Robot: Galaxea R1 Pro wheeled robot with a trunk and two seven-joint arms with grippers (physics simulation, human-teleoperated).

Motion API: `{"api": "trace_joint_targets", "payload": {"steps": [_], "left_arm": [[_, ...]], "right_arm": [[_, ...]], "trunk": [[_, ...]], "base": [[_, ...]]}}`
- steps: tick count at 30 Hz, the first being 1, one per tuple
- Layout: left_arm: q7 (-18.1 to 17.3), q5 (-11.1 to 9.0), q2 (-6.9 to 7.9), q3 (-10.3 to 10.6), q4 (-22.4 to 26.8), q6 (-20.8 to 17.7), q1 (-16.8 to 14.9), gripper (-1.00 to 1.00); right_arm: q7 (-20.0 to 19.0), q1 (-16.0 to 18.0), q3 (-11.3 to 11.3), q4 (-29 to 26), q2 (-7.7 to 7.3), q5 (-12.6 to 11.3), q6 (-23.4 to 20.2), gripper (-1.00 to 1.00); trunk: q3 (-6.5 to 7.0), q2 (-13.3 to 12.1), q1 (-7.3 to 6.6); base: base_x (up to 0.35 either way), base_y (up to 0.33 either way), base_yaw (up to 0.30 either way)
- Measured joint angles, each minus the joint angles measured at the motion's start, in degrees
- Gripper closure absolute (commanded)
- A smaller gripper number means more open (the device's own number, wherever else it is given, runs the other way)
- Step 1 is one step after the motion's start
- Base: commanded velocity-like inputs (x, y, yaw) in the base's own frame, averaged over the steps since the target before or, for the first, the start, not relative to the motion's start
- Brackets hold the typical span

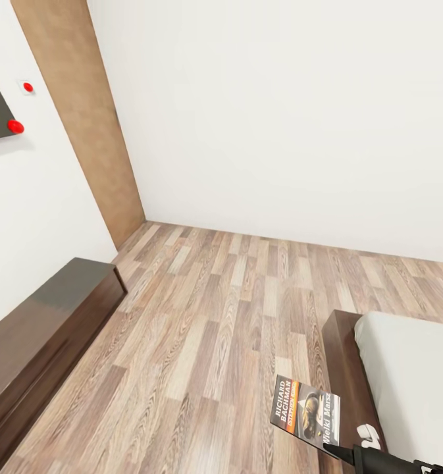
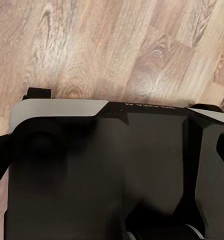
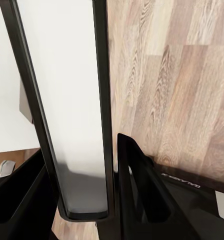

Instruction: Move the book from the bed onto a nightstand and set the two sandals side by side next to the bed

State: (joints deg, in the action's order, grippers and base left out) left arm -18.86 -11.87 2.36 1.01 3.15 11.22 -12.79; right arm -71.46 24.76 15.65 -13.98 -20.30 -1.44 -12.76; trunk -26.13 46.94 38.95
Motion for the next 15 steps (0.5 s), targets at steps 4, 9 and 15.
{"api": "trace_joint_targets", "payload": {"steps": [4,9,15], "left_arm": [[0.00,0.00,0.00,0.00,0.00,0.00,0.00,-1.00],[0.03,0.00,0.00,0.00,0.00,0.00,0.00,-1.00],[0.00,0.00,0.00,0.00,0.00,0.00,0.00,-1.00]], "right_arm": [[0.01,0.00,0.00,0.00,0.04,0.00,0.00,1.00],[0.01,0.00,0.00,-0.02,0.00,0.00,0.00,1.00],[0.00,0.00,0.00,-0.01,0.00,0.00,0.00,1.00]], "trunk": [[0.37,0.00,0.00],[0.83,0.00,0.00],[1.38,0.00,0.00]], "base": [[0.000,0.000,0.000],[0.000,0.000,0.000],[0.000,0.000,0.000]]}}
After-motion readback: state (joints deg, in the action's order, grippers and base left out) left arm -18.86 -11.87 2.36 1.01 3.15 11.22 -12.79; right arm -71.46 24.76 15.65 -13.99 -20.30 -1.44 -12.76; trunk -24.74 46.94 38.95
